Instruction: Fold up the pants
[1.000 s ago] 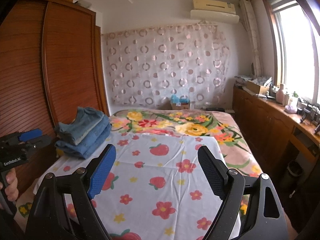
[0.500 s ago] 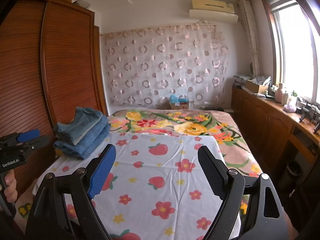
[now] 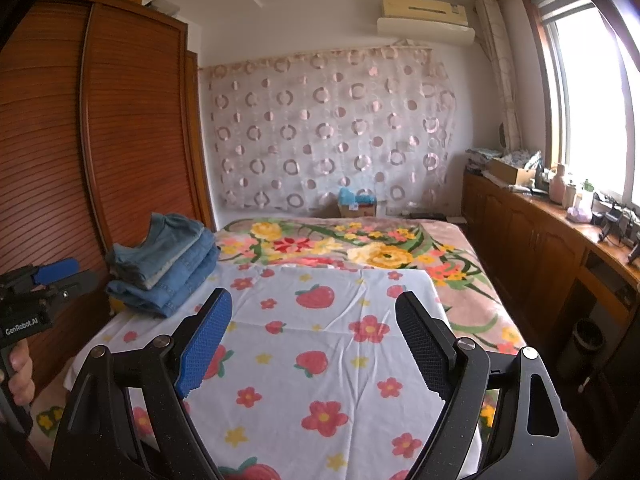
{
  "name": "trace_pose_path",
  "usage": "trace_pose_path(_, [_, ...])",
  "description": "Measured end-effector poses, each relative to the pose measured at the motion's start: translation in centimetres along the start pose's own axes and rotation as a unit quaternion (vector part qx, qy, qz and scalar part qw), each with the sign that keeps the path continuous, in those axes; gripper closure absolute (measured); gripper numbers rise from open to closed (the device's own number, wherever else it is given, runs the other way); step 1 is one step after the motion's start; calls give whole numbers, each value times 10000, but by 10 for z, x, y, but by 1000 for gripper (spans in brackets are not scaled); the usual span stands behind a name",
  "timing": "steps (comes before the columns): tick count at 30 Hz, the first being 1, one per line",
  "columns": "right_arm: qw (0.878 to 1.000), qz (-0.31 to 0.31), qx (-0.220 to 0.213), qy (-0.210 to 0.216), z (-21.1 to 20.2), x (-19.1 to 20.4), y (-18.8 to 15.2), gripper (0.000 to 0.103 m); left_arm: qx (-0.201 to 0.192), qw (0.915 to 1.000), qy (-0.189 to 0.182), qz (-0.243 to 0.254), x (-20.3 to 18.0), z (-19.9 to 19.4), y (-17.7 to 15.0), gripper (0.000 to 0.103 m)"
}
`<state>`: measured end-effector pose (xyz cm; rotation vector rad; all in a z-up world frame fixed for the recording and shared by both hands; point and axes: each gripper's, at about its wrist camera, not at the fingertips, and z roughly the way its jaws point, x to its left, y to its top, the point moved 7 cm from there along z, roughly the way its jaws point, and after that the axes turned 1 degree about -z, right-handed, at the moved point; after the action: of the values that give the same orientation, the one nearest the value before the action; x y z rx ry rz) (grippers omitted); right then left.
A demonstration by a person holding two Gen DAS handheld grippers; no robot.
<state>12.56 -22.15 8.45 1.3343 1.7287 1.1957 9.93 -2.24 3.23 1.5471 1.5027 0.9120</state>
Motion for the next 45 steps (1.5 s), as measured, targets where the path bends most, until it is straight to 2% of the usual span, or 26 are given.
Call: trace_pose_path(45, [10000,12,9,0,0,-2,2,17,-11,10000,2,-8,0,1,-3,46])
